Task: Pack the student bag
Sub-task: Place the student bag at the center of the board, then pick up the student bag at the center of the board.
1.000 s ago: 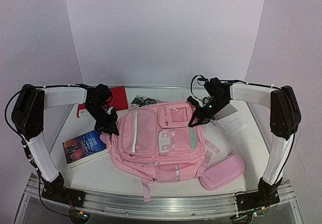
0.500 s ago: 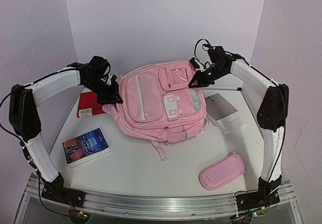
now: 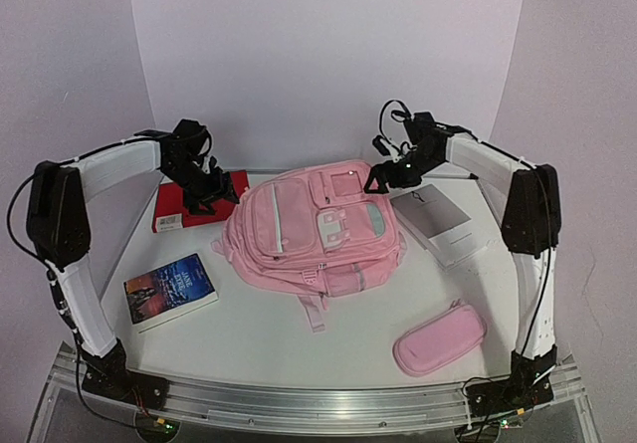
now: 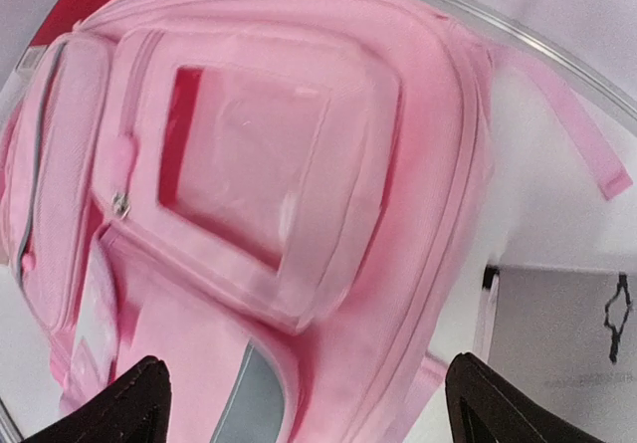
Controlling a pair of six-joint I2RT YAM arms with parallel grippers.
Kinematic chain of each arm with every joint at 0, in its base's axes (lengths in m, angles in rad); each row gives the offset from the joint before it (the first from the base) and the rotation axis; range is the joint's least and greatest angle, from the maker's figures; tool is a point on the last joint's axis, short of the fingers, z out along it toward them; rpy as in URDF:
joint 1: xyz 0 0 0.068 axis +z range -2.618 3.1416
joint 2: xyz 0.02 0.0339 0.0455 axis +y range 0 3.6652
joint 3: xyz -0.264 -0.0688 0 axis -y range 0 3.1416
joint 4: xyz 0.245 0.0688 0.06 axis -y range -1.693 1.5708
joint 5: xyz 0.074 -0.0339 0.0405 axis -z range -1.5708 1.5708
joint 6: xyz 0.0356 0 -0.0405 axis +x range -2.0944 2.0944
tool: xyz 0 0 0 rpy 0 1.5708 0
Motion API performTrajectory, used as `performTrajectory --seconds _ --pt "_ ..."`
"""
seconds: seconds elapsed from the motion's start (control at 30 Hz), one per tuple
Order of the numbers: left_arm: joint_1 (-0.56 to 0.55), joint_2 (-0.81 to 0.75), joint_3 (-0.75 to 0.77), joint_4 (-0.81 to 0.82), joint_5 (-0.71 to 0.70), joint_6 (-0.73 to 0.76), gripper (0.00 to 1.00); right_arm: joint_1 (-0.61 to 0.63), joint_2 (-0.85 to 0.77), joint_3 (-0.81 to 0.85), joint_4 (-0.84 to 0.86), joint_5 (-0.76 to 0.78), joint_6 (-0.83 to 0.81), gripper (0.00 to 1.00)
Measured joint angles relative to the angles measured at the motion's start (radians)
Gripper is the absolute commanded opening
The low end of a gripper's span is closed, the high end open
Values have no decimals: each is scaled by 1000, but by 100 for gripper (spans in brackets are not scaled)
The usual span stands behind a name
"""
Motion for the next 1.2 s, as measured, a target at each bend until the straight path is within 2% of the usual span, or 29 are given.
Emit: performTrajectory --seconds 0.17,0.33,0.43,0.53,0.77,0.83,0.93,1.1,1.2 --pt "-43 -268 -185 29 12 -38 73 12 -324 -356 13 -104 -180 96" --pt "-72 -429 -351 81 54 -97 73 147 -555 -624 28 -130 -424 89" --pt "-81 -431 -398 87 60 -125 73 248 -546 -690 49 -129 -520 84" --pt "-96 -426 -413 91 61 -147 73 308 -468 -712 80 -109 -585 82" --pt "-114 -432 -438 135 60 -201 73 357 -340 -731 191 -35 -629 81" --pt "-114 -439 -455 137 60 -214 73 366 -323 -732 229 -12 -640 72" --pt "-117 -454 -475 142 60 -228 72 383 -293 -736 282 34 -659 52" --pt "-124 -477 -490 143 60 -240 70 410 -259 -752 344 110 -666 27" --pt "-126 -483 -495 143 60 -243 69 420 -255 -754 361 133 -664 5"
